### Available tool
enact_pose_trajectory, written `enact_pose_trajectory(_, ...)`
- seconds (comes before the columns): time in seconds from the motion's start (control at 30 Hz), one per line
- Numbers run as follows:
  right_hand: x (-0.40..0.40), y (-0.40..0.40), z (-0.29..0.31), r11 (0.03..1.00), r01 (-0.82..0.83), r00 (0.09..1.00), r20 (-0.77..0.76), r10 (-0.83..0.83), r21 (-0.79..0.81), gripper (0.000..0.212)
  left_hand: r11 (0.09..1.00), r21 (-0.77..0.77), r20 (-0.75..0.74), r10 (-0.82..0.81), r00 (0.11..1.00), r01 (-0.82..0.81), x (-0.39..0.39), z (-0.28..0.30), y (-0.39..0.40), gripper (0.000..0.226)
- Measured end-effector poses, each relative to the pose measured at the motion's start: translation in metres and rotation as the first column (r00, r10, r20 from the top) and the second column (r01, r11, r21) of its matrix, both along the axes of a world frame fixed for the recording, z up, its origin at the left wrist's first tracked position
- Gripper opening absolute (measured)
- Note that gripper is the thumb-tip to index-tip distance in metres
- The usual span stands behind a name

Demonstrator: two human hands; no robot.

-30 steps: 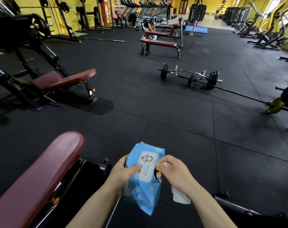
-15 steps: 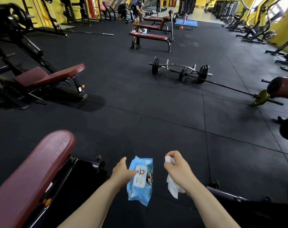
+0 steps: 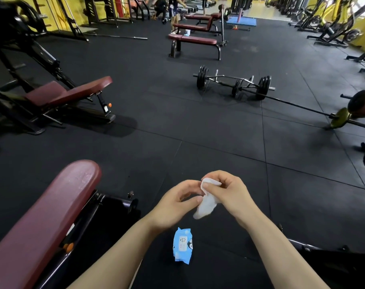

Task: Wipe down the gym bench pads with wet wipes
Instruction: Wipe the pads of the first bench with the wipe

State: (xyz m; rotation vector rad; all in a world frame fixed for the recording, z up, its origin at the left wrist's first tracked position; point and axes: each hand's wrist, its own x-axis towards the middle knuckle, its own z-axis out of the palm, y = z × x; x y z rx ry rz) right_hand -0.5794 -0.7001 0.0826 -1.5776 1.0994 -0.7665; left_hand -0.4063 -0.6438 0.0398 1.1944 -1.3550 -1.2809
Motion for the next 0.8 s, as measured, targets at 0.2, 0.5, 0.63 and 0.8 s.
enact_pose_trajectory(0.2, 0.004, 0.004, 0.009, 0.990, -0.075, 0.995, 0.080, 0.066, 0.117, 0.007, 0.996, 0.031, 0.041, -0.080, 0.996, 0.079, 0.007, 0.007, 0.003, 0.025)
enact_pose_trajectory(0.5, 0.013, 0.002, 0.005, 0.986, 0.092, 0.995, -0.049, -0.086, 0.137, 0.024, 0.981, 0.164, 0.045, -0.109, 0.993, 0.101, 0.006, 0.006, 0.012, 0.053)
enact_pose_trajectory(0.63, 0.016, 0.001, 0.003, 0.980, 0.129, 0.989, -0.085, -0.117, 0.149, 0.025, 0.990, 0.127, 0.088, 0.055, 0.995, -0.066, 0.006, 0.003, 0.011, 0.010)
enact_pose_trajectory(0.8, 0.006, -0.002, -0.007, 0.947, 0.164, 0.986, -0.015, -0.166, 0.276, 0.026, 0.951, 0.237, -0.092, 0.223, 0.970, -0.197, 0.021, -0.004, 0.015, 0.024)
